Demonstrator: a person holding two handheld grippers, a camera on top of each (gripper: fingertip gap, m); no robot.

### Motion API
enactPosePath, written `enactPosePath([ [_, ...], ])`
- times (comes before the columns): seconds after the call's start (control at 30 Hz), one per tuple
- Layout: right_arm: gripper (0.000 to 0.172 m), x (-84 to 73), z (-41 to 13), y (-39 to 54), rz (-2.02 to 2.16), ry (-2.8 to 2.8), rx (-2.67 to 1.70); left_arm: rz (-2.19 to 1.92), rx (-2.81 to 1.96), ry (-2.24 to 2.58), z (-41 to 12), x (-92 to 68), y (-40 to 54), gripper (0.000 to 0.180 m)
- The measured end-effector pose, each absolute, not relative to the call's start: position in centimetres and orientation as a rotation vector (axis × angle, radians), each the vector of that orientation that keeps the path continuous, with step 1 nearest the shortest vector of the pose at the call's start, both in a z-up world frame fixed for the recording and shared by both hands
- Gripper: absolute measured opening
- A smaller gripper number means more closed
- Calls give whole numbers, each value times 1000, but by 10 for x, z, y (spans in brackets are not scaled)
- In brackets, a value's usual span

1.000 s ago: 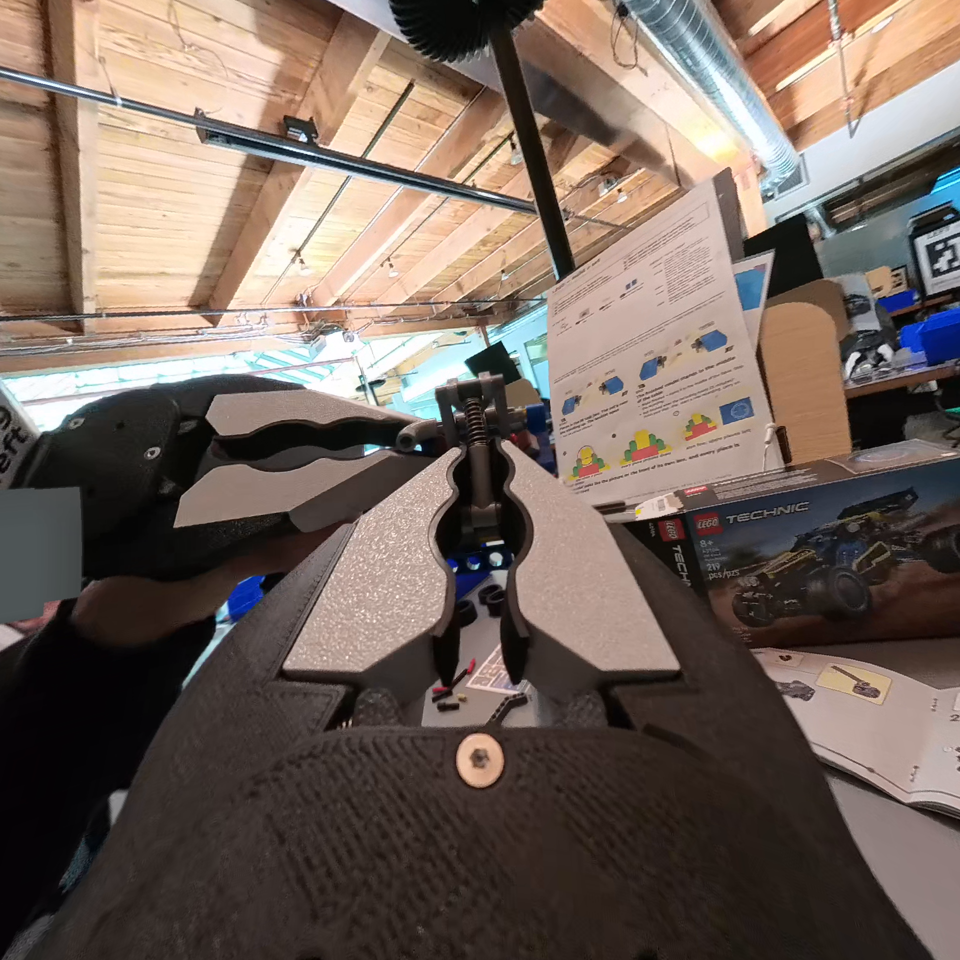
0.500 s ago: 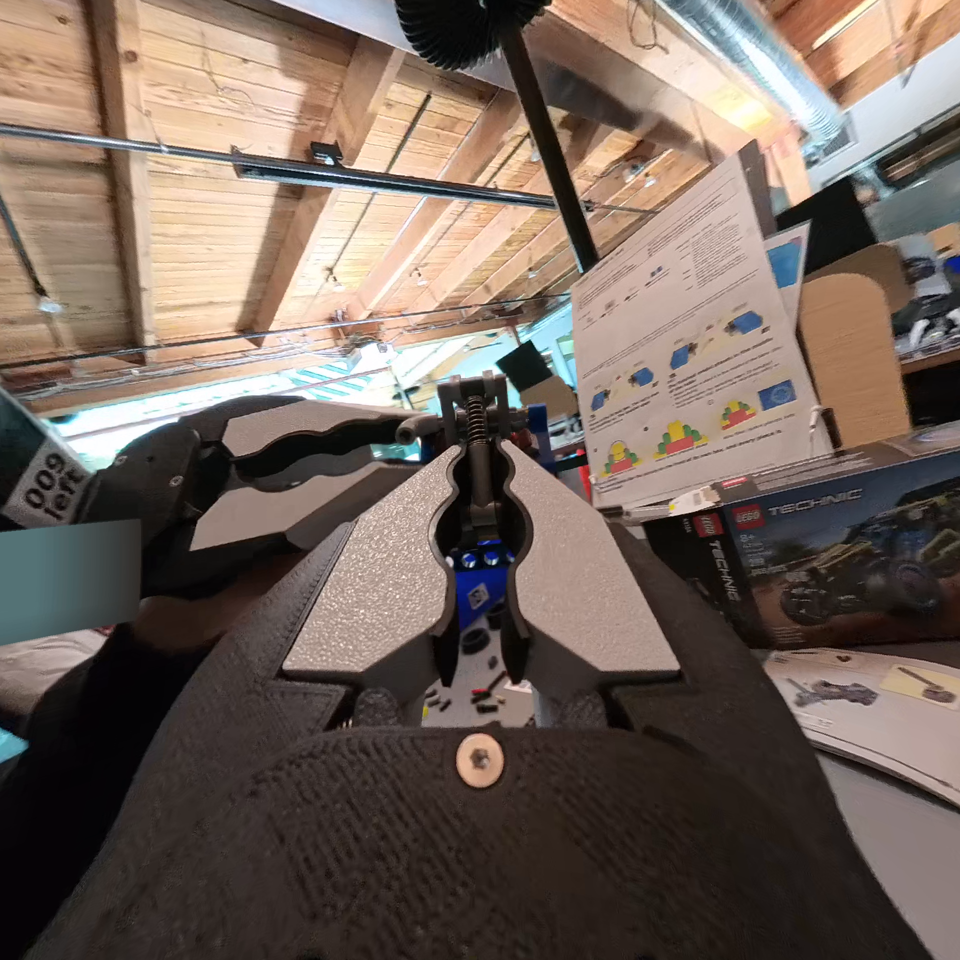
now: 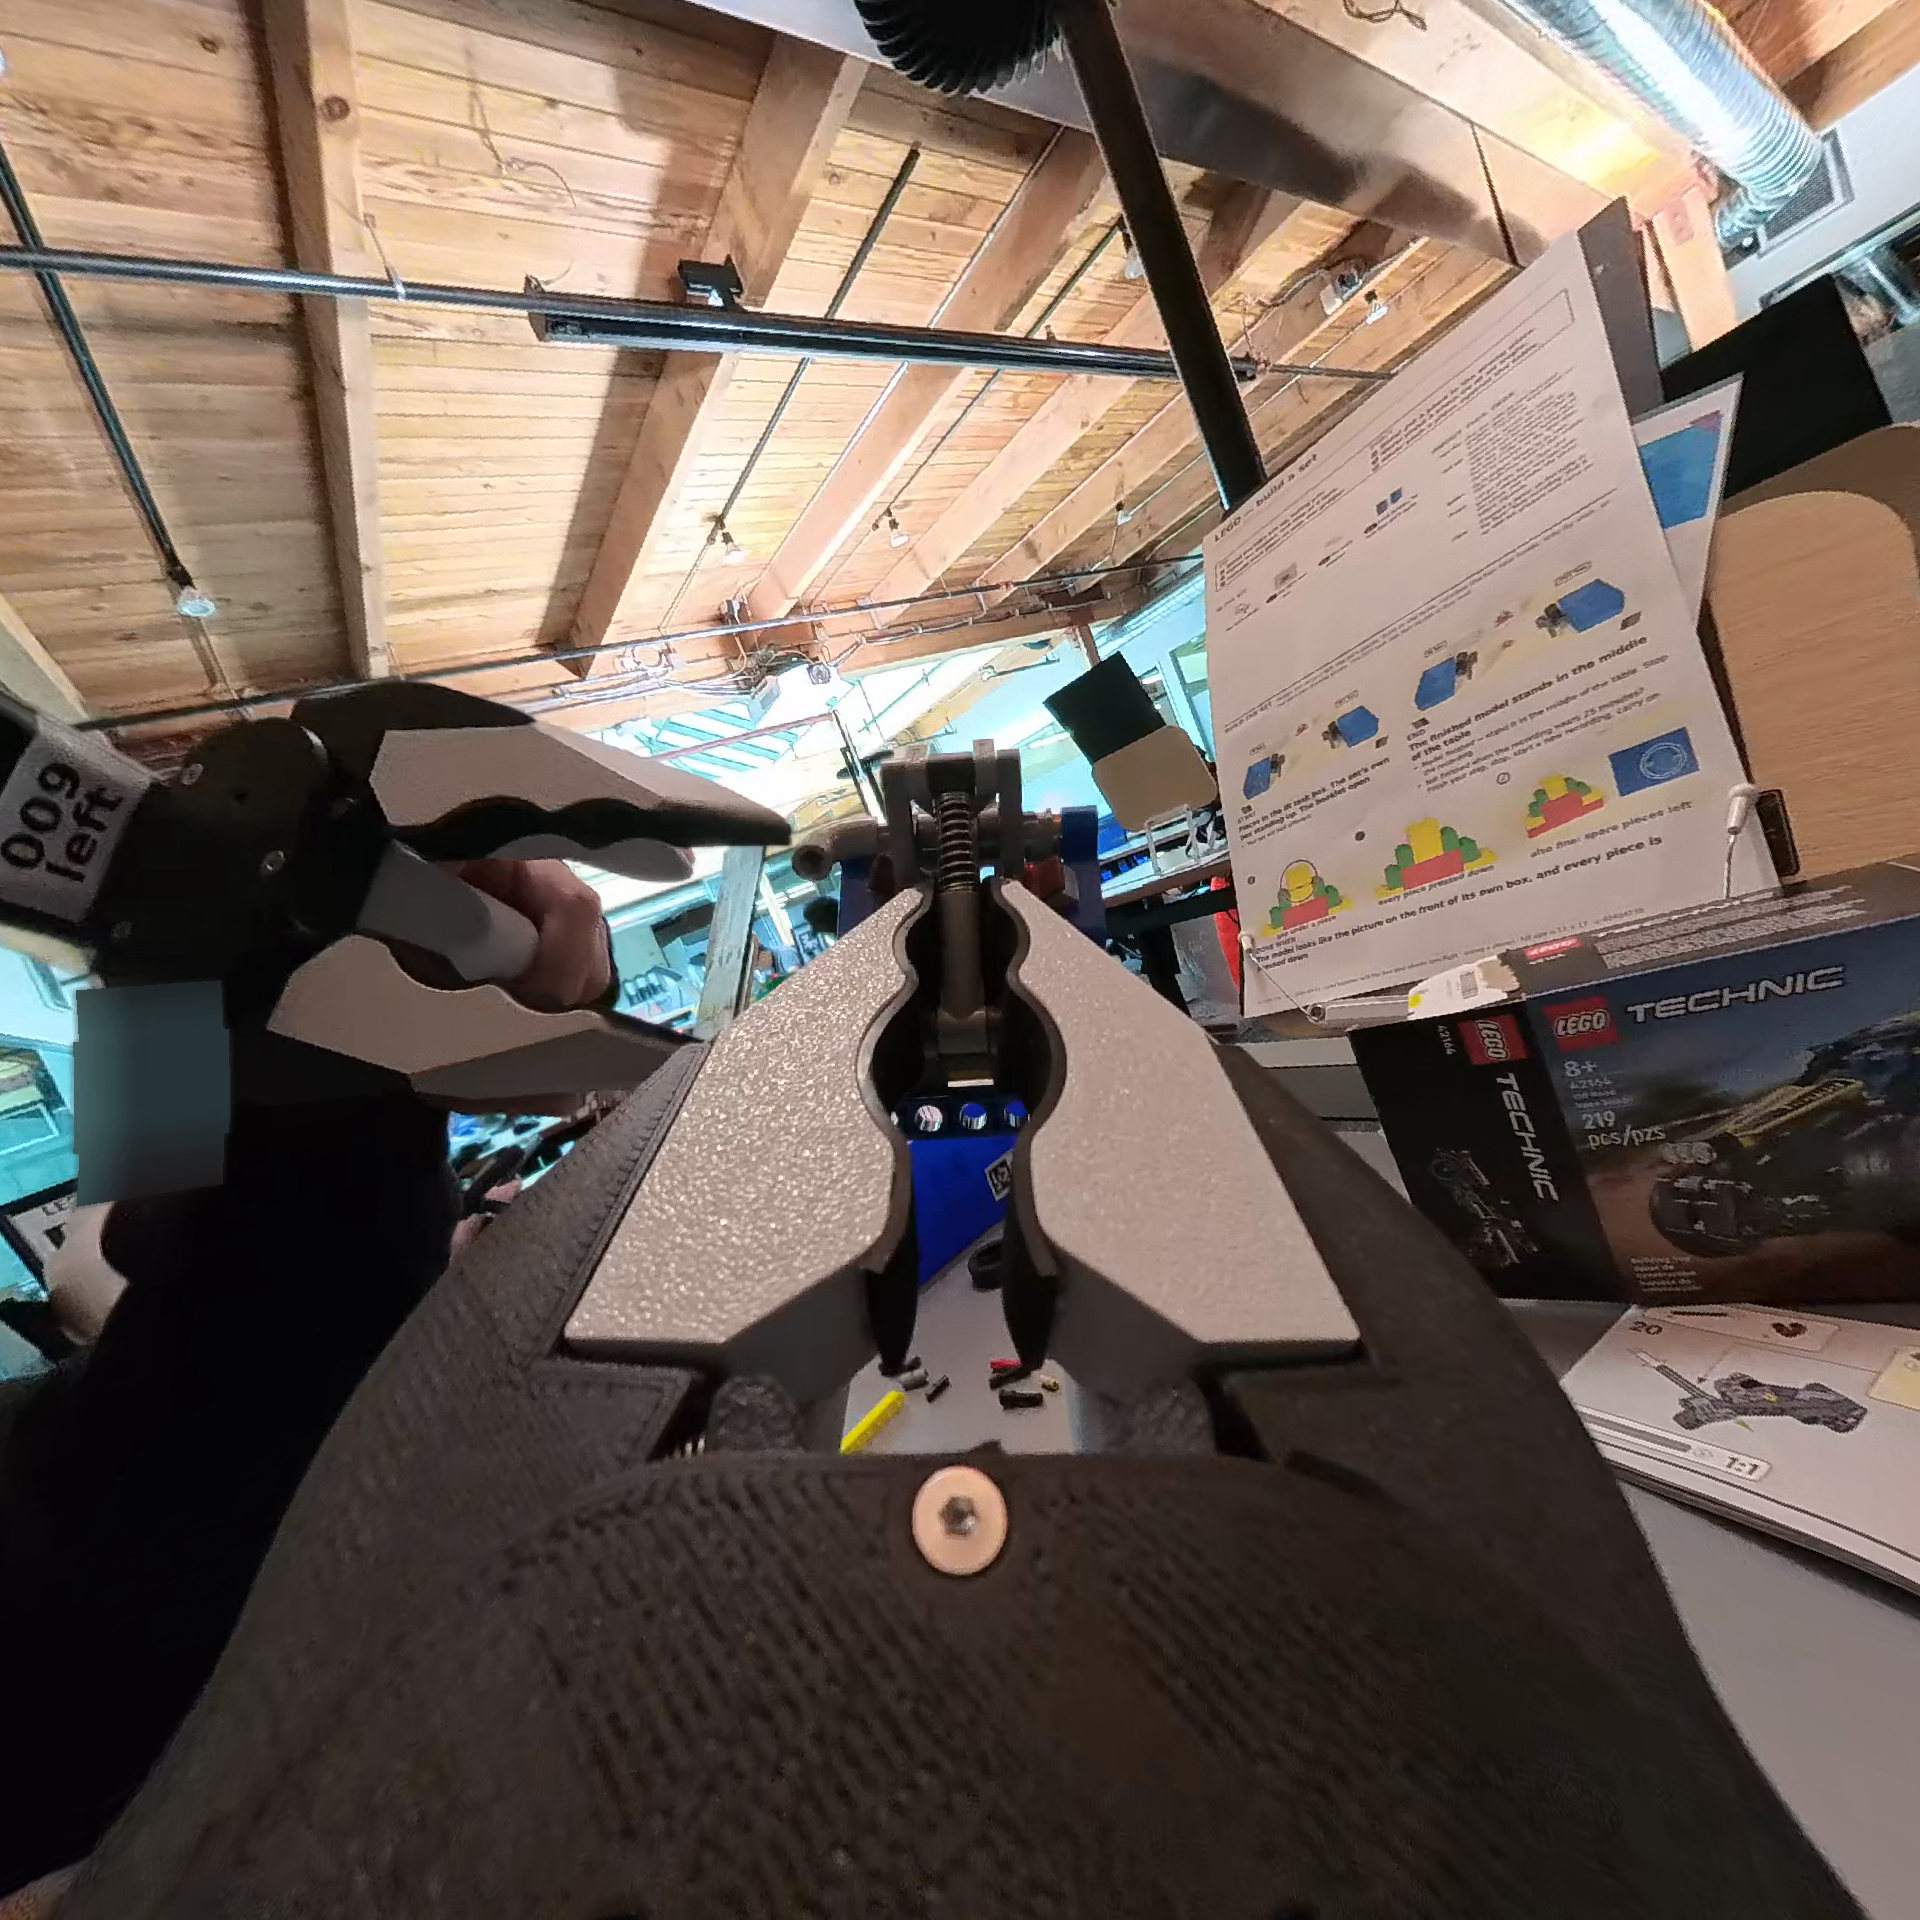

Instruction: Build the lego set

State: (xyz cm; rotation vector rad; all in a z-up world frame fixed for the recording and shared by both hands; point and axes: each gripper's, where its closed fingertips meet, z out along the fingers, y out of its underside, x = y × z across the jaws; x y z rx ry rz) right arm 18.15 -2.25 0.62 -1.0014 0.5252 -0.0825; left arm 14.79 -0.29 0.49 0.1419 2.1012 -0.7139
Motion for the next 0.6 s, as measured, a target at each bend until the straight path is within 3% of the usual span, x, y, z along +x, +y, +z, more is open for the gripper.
enactPosePath([
  [0.17, 5, 180, 8, -24, -53, 521, -989, -763, 182, 2177, 5, 135, 3, 53],
  [0.37, 5, 174, 14, -24, -27, 514, -971, -413, 460, 1941, -6, 139, 2, 61],
  [0.6, 5, 170, 14, -20, -15, 505, -973, -303, 448, 1849, -7, 146, 2, 61],
])
